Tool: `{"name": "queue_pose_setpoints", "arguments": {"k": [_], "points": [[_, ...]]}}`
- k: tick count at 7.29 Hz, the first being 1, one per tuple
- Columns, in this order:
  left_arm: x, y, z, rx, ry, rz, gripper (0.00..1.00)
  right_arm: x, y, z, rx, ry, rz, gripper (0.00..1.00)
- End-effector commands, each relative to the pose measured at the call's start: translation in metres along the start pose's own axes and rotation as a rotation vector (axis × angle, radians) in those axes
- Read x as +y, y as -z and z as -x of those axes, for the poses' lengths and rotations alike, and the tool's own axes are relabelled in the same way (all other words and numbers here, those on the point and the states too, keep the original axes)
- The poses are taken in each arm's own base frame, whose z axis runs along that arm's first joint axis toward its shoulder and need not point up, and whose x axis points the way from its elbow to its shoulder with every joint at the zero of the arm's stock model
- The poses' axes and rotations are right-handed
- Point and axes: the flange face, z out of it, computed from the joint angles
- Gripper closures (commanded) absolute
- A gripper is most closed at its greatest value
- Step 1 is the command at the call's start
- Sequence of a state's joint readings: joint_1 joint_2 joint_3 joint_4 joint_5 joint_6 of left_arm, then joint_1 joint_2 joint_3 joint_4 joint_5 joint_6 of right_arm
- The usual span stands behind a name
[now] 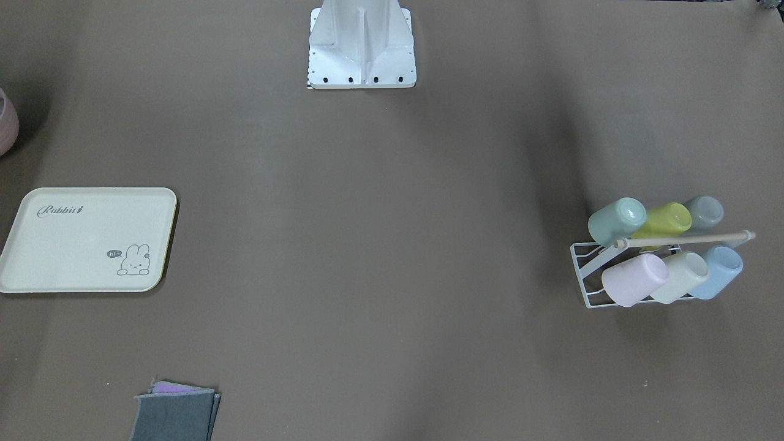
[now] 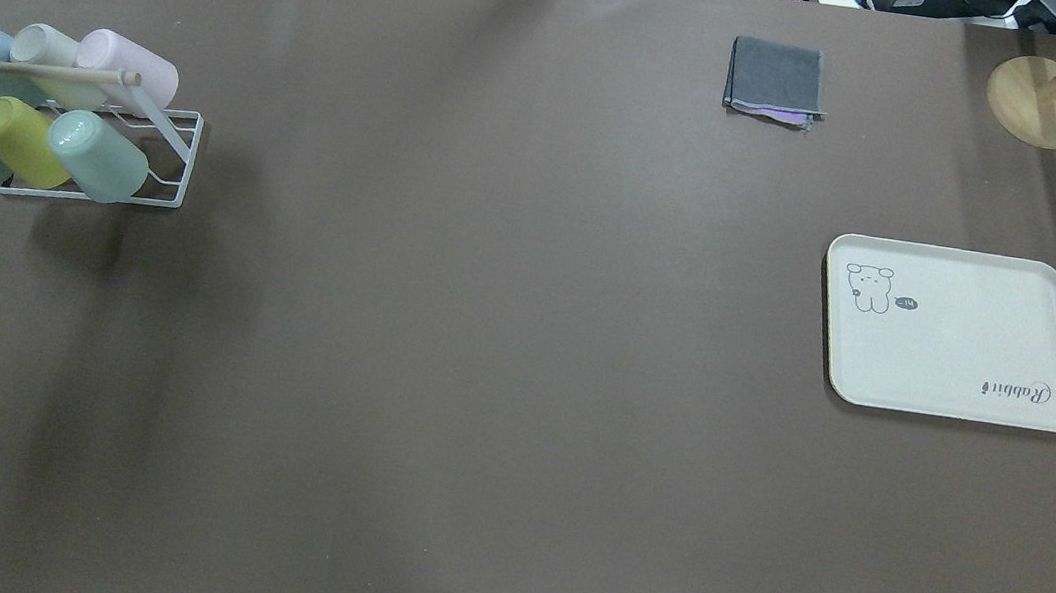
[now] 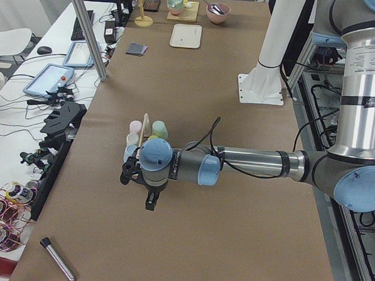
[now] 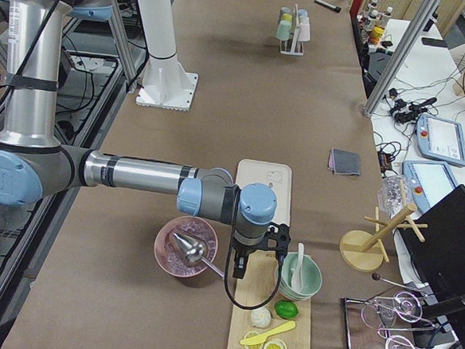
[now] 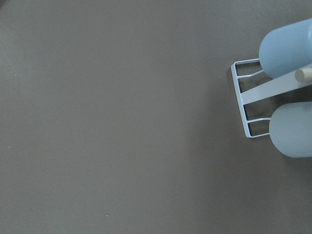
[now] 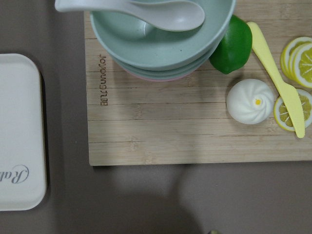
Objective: Pick up and place green cup on tray
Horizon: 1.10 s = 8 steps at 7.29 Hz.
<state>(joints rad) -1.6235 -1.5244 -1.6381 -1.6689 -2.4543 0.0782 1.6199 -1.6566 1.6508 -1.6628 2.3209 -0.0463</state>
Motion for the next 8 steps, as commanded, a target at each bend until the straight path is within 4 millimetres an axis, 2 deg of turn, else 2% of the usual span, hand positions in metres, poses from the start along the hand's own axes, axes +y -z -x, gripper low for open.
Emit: {"name": "queue_pose_setpoints", "arguments": {"k": [1, 2, 3, 4, 5, 6, 7, 8], "points": [[-0.003, 0.004, -0.002, -0.001, -0.005, -0.009, 0.02, -0.005, 0.007, 0.006, -0.006, 0.007, -0.013, 0.00], [-0.002, 0.007, -0.001, 0.020, 0.001, -0.016, 0.02, -0.010, 0.007, 0.013, -0.006, 0.008, -0.012, 0.00], [-0.002, 0.006, -0.002, 0.030, 0.001, -0.017, 0.02, -0.040, 0.006, 0.049, 0.006, 0.077, -0.002, 0.00], [-0.005, 0.009, -0.004, 0.029, -0.005, -0.021, 0.02, -0.055, 0.002, 0.075, 0.005, 0.084, 0.006, 0.00], [-0.011, 0.010, -0.008, 0.029, -0.010, -0.025, 0.02, -0.061, -0.010, 0.104, -0.002, 0.012, 0.022, 0.00], [-0.020, 0.018, -0.017, 0.030, -0.024, -0.041, 0.02, -0.081, -0.019, 0.149, 0.000, 0.036, 0.037, 0.00], [-0.029, 0.032, -0.033, 0.028, -0.056, -0.067, 0.02, -0.096, -0.032, 0.178, 0.008, 0.081, 0.058, 0.00], [-0.039, 0.048, -0.058, 0.022, -0.100, -0.096, 0.02, -0.110, -0.047, 0.191, 0.009, 0.091, 0.085, 0.00]]}}
